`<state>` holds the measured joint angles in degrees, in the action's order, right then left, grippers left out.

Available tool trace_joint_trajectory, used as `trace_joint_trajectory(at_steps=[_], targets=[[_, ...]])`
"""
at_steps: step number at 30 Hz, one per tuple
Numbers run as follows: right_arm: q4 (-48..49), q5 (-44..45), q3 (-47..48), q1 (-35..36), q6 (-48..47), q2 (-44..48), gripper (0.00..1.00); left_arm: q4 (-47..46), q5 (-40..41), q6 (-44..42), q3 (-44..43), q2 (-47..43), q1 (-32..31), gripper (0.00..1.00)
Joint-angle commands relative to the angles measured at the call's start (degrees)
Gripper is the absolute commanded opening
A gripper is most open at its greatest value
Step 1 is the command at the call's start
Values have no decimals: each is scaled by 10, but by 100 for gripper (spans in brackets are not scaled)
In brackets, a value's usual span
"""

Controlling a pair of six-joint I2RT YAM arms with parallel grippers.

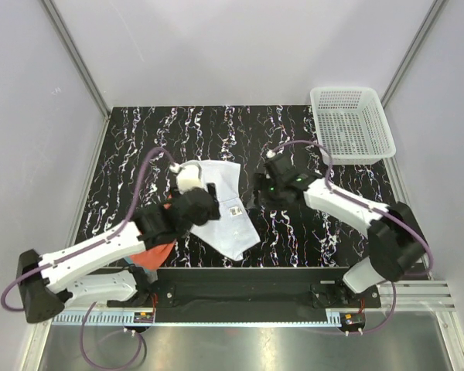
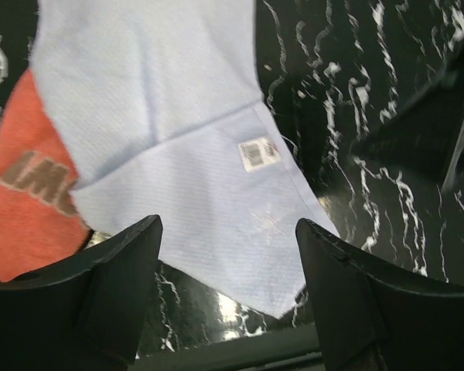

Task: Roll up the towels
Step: Move the towel to the center of the board

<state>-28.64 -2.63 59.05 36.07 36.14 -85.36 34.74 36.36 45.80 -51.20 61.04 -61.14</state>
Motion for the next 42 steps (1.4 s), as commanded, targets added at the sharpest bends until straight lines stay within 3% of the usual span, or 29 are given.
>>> trace_joint_trajectory(at_steps=[1,3,7,13,21,23,31,37,42], targets=[[40,-34,36,26,-10,-50,75,10,-61,-40,0,-71,90,75],[46,-36,60,26,-17,-86,68,35,-84,-59,-10,-95,137,75],[35,-40,113,28,-39,-158,59,121,-64,-95,-36,-149,172,77],[-6,-23,206,39,-54,-263,57,163,-24,-121,-15,-207,186,83],[-33,8,266,41,-56,-335,55,139,-16,-142,34,-250,192,88],[-38,10,276,42,-55,-342,53,139,-16,-144,33,-246,192,89],[-46,20,277,51,-49,-343,25,130,-24,-150,34,-227,195,89],[-71,75,269,55,-44,-308,10,129,-25,-147,37,-231,195,89],[-109,105,270,57,-44,-269,2,131,-28,-144,37,-225,195,90]])
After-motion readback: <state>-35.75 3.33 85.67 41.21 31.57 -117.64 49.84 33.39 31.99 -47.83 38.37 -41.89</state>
